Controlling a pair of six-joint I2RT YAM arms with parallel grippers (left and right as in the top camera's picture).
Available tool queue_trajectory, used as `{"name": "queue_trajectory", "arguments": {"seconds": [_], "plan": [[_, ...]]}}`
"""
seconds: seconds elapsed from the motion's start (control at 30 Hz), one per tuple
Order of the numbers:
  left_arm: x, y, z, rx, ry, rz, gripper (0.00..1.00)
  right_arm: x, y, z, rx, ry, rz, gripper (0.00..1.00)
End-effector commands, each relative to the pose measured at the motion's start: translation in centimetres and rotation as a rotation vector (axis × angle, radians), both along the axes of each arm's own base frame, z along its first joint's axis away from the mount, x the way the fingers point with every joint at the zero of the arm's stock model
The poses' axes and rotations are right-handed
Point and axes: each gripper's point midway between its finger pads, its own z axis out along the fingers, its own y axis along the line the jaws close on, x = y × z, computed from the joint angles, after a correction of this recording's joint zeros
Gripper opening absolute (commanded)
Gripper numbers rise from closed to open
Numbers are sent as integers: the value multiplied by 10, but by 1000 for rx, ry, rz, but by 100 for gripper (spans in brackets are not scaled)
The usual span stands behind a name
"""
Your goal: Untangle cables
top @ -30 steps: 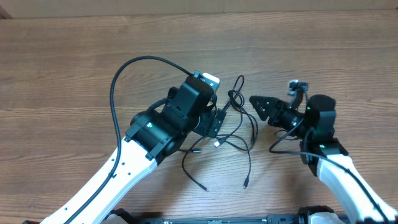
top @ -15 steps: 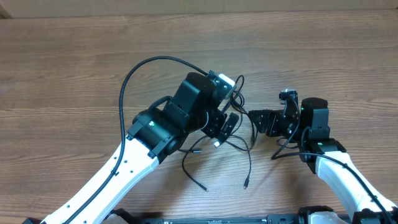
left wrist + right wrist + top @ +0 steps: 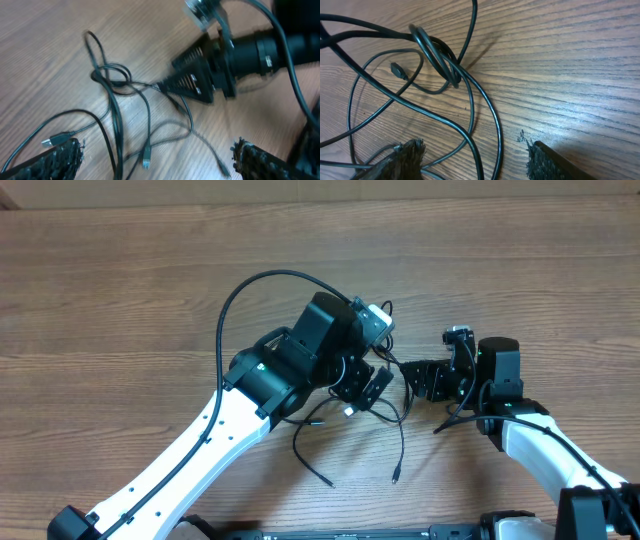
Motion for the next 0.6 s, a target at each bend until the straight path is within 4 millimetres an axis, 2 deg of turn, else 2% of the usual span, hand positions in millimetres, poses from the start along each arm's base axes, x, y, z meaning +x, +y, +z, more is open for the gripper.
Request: {"name": "queue_trajectory", "arguments": {"seconds": [0.0, 0.13, 0.3, 0.57], "plan": [[-13, 3, -9, 66, -16, -136, 100, 3, 6, 0, 2, -13, 27, 69], [-8, 20, -19, 157, -22, -88, 99, 3, 15, 5, 15, -35, 60, 69], [-6, 18, -29, 172, -3, -90, 100, -1, 26, 5, 6, -44, 106, 70], [-4, 15, -75, 251, 107, -102, 98, -3, 27, 3, 5, -36, 108, 70]]}}
